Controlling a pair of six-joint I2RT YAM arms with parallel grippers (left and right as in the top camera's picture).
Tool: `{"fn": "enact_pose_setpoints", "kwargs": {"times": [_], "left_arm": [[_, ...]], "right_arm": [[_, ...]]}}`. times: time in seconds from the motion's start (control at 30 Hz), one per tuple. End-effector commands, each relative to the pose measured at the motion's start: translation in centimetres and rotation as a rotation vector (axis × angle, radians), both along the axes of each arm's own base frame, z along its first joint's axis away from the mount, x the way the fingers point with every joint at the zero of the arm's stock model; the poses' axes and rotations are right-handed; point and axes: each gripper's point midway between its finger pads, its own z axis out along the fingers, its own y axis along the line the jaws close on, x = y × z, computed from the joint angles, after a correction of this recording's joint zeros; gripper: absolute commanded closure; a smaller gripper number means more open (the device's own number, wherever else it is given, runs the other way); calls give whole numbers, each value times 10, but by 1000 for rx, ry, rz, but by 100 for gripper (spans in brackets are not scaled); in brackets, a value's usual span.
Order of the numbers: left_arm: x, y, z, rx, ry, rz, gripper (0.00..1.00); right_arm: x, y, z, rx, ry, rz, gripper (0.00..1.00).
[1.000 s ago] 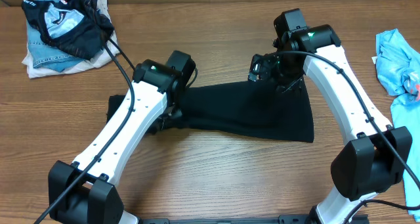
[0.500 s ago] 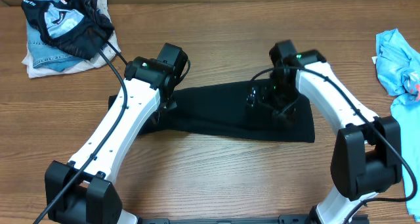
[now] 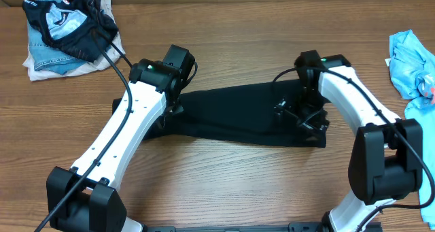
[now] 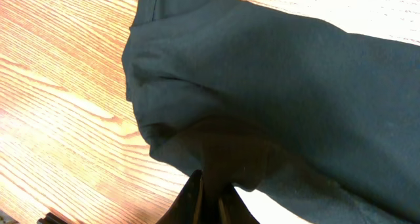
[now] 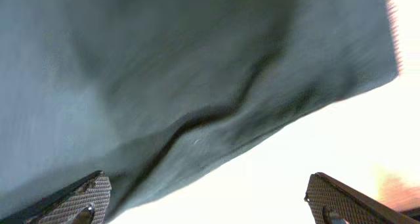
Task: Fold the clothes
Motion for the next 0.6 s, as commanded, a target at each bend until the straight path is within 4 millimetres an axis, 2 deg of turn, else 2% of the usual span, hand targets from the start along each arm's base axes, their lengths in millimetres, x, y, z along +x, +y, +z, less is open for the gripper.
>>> {"fn": "enact_pose_setpoints", "kwargs": {"times": [0.0,0.3,0.57], "left_arm": [[4,4,4,18,-19,9,91],[2,1,3,-3,-5,7,91],[2,1,3,-4,-6,7,91]], "right_arm": [[2,-18,-4,-72,-13,-60,0],[-4,-16,-28,-56,-23,-61,0],[-16,-12,-34,-31,15,-65,10]]}}
